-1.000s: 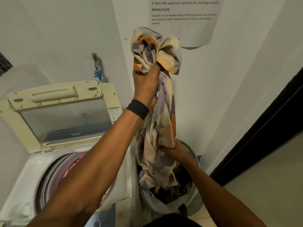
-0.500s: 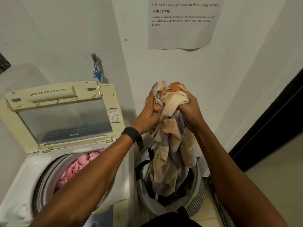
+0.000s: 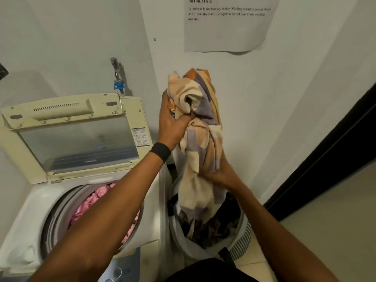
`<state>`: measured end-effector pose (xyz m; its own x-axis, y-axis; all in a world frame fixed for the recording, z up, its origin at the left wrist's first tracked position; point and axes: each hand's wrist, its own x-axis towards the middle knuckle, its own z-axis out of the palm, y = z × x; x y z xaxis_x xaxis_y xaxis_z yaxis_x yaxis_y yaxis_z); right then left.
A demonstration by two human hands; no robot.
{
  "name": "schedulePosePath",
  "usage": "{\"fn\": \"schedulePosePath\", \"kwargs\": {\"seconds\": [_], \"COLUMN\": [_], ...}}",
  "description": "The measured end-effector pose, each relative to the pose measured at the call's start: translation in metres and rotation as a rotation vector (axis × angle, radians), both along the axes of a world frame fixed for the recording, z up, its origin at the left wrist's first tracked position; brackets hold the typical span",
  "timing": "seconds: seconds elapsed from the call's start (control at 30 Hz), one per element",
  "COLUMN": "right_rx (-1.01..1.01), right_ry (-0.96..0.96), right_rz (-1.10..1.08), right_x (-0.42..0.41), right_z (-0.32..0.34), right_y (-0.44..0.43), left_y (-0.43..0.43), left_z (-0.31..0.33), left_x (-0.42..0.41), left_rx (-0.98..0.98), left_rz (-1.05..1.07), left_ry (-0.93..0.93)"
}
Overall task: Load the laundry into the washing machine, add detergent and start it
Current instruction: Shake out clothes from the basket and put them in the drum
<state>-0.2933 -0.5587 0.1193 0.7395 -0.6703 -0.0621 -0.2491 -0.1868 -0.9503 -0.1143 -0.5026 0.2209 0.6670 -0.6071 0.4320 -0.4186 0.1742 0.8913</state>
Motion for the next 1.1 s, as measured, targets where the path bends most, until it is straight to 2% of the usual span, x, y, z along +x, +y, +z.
{"fn": "schedulePosePath", "kwargs": {"seconds": [0.03,0.1,0.2,0.33,0.43,0.5,0.6,0.7,0.8,0.93,1.07,1.1], "right_rx": [0.019,-0.006,-0.197,-0.271,-0.294,-0.244,-0.142,-0.049,0.001,0.071,-0.333,-0.347], "right_ry": [0.116,0.190,0.019,-0.257,-0.336,-0.395,-0.479,-0.460,-0.460,-0.579,-0.460,-0.389], "right_rz": [0.010,-0.028,-0.100,-0.151,-0.199,-0.250,-0.229,-0.205,-0.143,-0.107,-0.132,-0.152], "right_x": [-0.008,-0.016,-0.027,-0.028,-0.010,0.006,0.024,0.034,0.040,0.039,0.021,0.013], "right_z": [-0.015,-0.032,-0.001,0.083,0.120,0.133,0.148,0.154,0.158,0.151,0.108,0.087], "right_y": [0.005,0.001,-0.016,-0.034,-0.039,-0.036,-0.033,-0.031,-0.021,-0.025,-0.031,-0.032], "left_y": [-0.001,0.001,0.010,0.027,0.026,0.022,0.025,0.025,0.015,0.006,0.001,0.000], "left_z": [0.001,-0.006,-0.016,-0.031,-0.036,-0.030,-0.023,-0.021,-0.025,-0.026,-0.018,-0.014], "left_x": [0.002,0.006,0.017,0.029,0.016,0.014,0.012,-0.008,-0.024,-0.032,-0.031,-0.030], "left_rx": [0.012,0.038,0.049,0.197,0.258,0.268,0.260,0.291,0.256,0.085,0.010,-0.003], "left_rz": [0.004,0.033,0.134,0.165,0.127,0.056,-0.241,-0.411,-0.304,-0.053,0.024,0.024], "left_ry": [-0.013,-0.017,-0.020,-0.246,-0.237,-0.185,-0.077,-0.035,-0.073,0.129,0.178,0.180]}}
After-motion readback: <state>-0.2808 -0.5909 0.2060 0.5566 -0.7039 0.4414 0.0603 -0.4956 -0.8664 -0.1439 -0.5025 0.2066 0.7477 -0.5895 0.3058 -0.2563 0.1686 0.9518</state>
